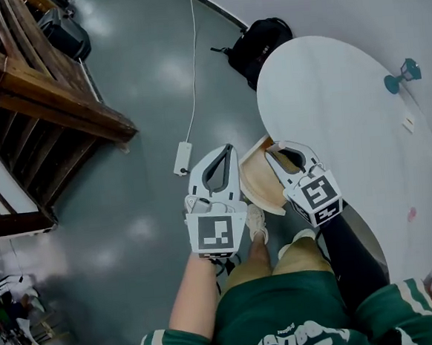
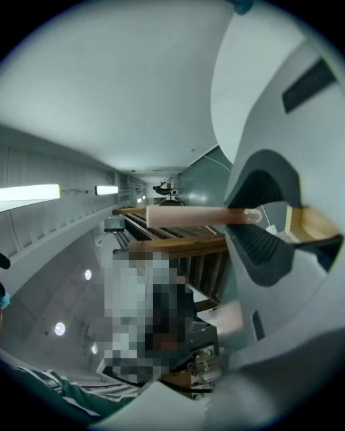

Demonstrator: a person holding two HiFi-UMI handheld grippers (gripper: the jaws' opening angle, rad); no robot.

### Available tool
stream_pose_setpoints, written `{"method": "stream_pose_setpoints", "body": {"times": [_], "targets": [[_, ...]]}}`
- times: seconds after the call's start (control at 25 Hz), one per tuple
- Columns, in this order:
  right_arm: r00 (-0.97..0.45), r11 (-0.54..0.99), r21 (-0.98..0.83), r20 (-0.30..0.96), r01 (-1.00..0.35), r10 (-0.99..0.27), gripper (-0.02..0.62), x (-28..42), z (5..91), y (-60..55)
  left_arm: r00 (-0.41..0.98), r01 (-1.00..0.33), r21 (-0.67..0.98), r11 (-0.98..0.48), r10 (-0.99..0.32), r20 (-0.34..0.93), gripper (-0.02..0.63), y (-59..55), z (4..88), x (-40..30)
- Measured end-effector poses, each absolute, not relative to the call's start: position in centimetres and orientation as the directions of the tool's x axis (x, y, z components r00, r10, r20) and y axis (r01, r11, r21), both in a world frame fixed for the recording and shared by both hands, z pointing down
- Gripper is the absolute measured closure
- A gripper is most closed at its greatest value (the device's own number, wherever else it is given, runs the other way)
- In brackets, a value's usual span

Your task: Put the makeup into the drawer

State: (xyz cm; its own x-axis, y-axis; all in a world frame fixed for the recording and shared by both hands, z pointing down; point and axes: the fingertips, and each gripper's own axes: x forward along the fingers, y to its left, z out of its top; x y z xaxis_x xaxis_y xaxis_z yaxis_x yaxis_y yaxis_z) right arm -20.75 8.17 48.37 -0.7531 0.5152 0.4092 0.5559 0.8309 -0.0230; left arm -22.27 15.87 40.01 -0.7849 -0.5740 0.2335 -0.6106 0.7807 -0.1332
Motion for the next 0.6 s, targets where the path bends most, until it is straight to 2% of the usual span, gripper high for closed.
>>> {"method": "stream_pose_setpoints", "body": {"times": [0.6], "targets": [[-0.55,0.694,-0.087,0.543,0.715,0.634,0.52,-19.5,66.0,13.3,-0.792,-0.58,-0.107,0.808,-0.529,0.304,0.606,19.0,48.2,-21.7]]}}
